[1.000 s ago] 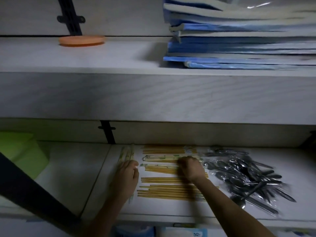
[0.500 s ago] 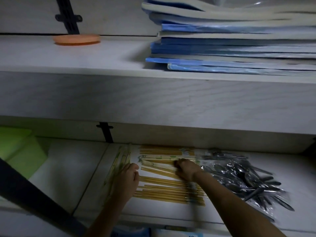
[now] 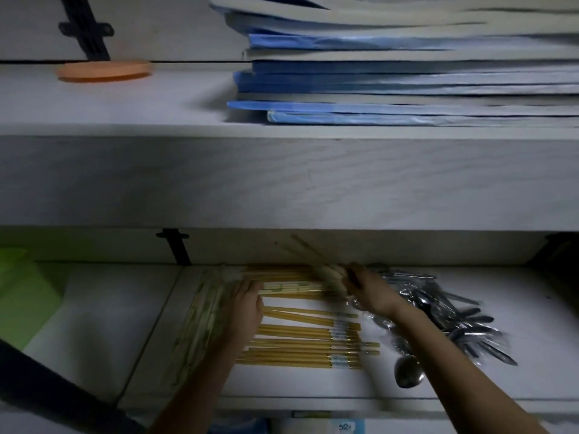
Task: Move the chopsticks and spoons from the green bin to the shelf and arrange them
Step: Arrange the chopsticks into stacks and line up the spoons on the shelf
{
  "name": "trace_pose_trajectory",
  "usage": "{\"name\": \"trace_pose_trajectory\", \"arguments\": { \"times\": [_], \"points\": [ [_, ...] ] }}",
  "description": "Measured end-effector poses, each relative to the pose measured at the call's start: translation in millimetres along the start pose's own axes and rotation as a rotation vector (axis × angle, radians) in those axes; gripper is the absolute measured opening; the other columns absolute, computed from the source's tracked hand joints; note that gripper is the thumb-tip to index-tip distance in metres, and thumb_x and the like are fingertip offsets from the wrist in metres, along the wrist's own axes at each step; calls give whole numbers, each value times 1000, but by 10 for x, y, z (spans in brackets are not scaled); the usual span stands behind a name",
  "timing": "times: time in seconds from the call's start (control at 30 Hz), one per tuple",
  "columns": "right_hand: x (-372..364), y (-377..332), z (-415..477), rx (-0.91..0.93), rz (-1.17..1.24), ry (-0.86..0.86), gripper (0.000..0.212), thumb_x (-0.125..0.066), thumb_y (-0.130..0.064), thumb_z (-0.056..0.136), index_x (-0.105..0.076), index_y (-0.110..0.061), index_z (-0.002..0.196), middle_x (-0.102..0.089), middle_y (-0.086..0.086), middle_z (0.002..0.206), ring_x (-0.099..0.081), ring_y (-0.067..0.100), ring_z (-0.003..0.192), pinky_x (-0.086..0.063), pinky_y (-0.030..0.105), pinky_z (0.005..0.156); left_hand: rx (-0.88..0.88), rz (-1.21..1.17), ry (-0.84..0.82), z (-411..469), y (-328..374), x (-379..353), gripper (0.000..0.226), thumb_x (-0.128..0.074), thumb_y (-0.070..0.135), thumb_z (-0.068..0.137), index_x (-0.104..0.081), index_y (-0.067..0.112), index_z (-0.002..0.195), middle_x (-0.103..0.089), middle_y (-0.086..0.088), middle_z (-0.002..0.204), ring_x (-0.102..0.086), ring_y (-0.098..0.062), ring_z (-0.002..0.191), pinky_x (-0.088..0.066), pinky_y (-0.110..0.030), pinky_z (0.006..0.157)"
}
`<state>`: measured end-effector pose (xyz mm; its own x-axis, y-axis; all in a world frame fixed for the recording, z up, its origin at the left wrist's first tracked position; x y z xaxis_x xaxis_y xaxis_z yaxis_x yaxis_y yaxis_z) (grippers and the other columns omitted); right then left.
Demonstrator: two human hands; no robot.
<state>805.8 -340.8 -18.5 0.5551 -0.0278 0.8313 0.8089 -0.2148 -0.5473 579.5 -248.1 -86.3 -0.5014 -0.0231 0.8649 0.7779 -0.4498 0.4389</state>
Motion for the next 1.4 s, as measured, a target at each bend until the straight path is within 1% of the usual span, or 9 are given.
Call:
{"name": "trace_pose_trajectory", "arguments": {
  "times": [0.1, 0.23, 0.5, 0.8, 1.0, 1.1, 1.2, 1.33, 1.4],
  "points": [
    [107, 80, -258, -41, 159, 49, 8, -44, -19, 97, -47, -13, 94, -54, 4, 79, -48, 14, 67, -36, 20, 56, -109, 73, -178, 170, 127, -185, 38, -44, 13, 93, -49, 11, 131, -46, -7, 138, -38, -23, 130, -30, -31, 108],
    [176, 208, -643, -115, 366, 65, 17, -45, -16, 96, -46, -25, 81, -50, -5, 69, -51, 0, 54, -40, 13, 52, -155, 203, -332, 330, 176, -340, 43, -45, 22, 95, -40, 17, 137, -37, -3, 146, -33, -21, 134, -28, -33, 111],
    [155, 398, -987, -206, 460, 128, 10, -47, -15, 95, -56, -11, 95, -56, 0, 72, -50, 9, 61, -41, 15, 54, -172, 194, -353, 417, 180, -382, 38, -47, 21, 95, -49, 18, 132, -41, -2, 141, -35, -21, 132, -31, -32, 109],
    [105, 516, -1089, -265, 495, 146, 10, -48, -17, 94, -57, -12, 92, -56, 1, 73, -52, 11, 66, -44, 23, 61, -136, 46, -340, 406, 250, -286, 29, -49, 17, 94, -59, 13, 121, -54, -5, 128, -51, -21, 115, -41, -30, 93],
    [58, 452, -1102, -285, 610, 184, 15, -46, -17, 95, -58, -8, 93, -53, 2, 69, -50, 6, 58, -41, 18, 54, -77, -75, -276, 328, 147, 2, 23, -41, 27, 97, -55, 18, 113, -57, 4, 81, -54, -9, 66, -35, -18, 54],
    [-26, 374, -1072, -298, 671, 201, 18, -41, -16, 97, -56, -8, 91, -52, 3, 71, -47, 11, 62, -38, 21, 56, -47, -149, -254, 222, -7, 211, 18, -40, 24, 98, -52, 24, 112, -60, -2, 86, -57, -13, 69, -40, -19, 57],
    [-184, 238, -992, -335, 764, 202, 19, -39, -17, 98, -55, -9, 92, -51, 5, 73, -42, 13, 60, -36, 23, 53, 43, -199, -219, 71, -252, 361, 30, -40, 22, 97, -49, 21, 127, -64, -6, 94, -61, -18, 78, -53, -32, 70],
    [-478, -138, -878, -307, 861, 86, 17, -38, -10, 98, -54, -16, 95, -52, 2, 76, -45, 11, 64, -38, 20, 56, 260, -225, -186, -139, -527, 458, 28, -37, 13, 98, -49, 3, 121, -56, -8, 83, -52, -16, 65, -39, -22, 55],
    [-679, -362, -824, -271, 847, 8, 18, -39, -10, 97, -53, -16, 107, -54, -1, 80, -47, 10, 68, -39, 16, 54, 345, -205, -180, -246, -623, 506, 28, -37, 13, 98, -49, 1, 121, -60, -16, 93, -58, -25, 75, -43, -27, 60]
  ]
}}
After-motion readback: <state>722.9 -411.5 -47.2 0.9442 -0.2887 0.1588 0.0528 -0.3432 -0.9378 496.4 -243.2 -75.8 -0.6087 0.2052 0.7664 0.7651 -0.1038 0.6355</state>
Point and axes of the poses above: each hand's wrist, its own z-axis towards the middle knuckle, its own x-axis out of the back of the hand, y = z × x, the point moved 2 cm from there along z, towards the middle knuckle
